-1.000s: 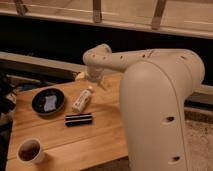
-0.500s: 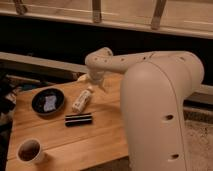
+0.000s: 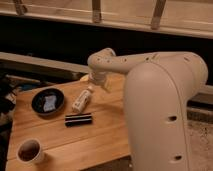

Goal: Stand the bottle upright

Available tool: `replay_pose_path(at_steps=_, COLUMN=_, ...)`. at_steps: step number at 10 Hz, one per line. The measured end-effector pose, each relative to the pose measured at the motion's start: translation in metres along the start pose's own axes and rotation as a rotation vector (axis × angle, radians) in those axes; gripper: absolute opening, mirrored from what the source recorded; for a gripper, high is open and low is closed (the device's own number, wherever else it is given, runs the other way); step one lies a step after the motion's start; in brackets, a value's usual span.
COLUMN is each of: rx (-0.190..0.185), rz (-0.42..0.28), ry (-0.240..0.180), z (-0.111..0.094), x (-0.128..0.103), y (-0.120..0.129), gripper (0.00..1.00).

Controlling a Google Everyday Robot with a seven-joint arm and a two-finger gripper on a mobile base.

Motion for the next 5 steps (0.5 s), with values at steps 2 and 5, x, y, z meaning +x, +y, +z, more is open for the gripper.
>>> replay_pose_path(at_steps=2, rx=0.002, rz=-0.002, ry=0.01, z=0.012, x=-0.018, y=0.007, gripper=1.0)
replay_pose_path(at_steps=5, rx=-0.011, rz=0.02, ry=0.048, z=0.05, x=-0.059, y=0.008, gripper=1.0)
